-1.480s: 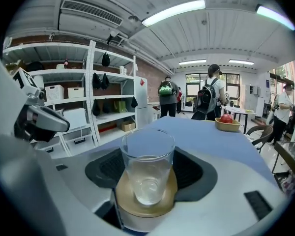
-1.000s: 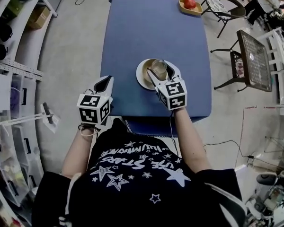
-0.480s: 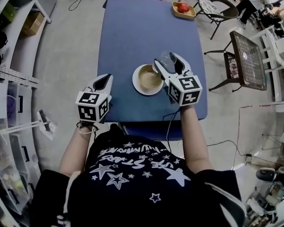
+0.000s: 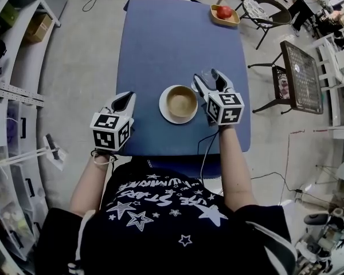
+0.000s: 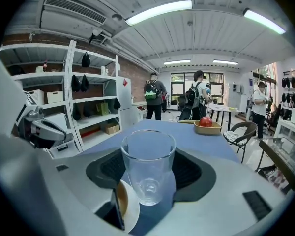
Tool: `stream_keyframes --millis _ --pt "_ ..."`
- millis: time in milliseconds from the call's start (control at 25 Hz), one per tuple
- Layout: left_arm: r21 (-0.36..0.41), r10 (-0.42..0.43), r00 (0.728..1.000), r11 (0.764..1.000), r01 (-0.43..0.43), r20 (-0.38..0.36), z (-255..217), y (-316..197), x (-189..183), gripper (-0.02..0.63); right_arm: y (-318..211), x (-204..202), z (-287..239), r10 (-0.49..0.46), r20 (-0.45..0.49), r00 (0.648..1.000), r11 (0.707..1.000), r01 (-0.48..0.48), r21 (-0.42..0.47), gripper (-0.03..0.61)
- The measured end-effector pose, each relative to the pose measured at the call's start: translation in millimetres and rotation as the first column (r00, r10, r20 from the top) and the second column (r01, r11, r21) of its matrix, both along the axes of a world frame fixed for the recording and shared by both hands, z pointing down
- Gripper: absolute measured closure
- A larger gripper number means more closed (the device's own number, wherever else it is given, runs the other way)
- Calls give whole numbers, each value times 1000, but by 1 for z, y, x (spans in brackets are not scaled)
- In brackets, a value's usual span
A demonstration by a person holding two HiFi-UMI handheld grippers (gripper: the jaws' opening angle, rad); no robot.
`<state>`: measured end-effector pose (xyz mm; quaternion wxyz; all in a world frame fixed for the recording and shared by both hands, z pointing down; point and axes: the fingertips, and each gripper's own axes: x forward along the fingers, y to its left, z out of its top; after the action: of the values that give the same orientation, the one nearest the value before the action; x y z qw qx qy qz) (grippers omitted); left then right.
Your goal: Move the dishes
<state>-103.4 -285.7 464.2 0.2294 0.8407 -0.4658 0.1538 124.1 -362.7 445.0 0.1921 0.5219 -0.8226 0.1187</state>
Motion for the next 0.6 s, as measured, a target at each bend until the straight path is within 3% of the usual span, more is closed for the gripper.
stream_keyframes --millis 320,600 --pt "-40 -25 1000 999 26 13 14 -2 -4 594 -12 12 33 13 -9 1000 998 -14 -56 295" --pt "-68 -44 999 997 45 12 23 0 -11 594 -11 7 37 6 -16 1000 999 -7 -44 295"
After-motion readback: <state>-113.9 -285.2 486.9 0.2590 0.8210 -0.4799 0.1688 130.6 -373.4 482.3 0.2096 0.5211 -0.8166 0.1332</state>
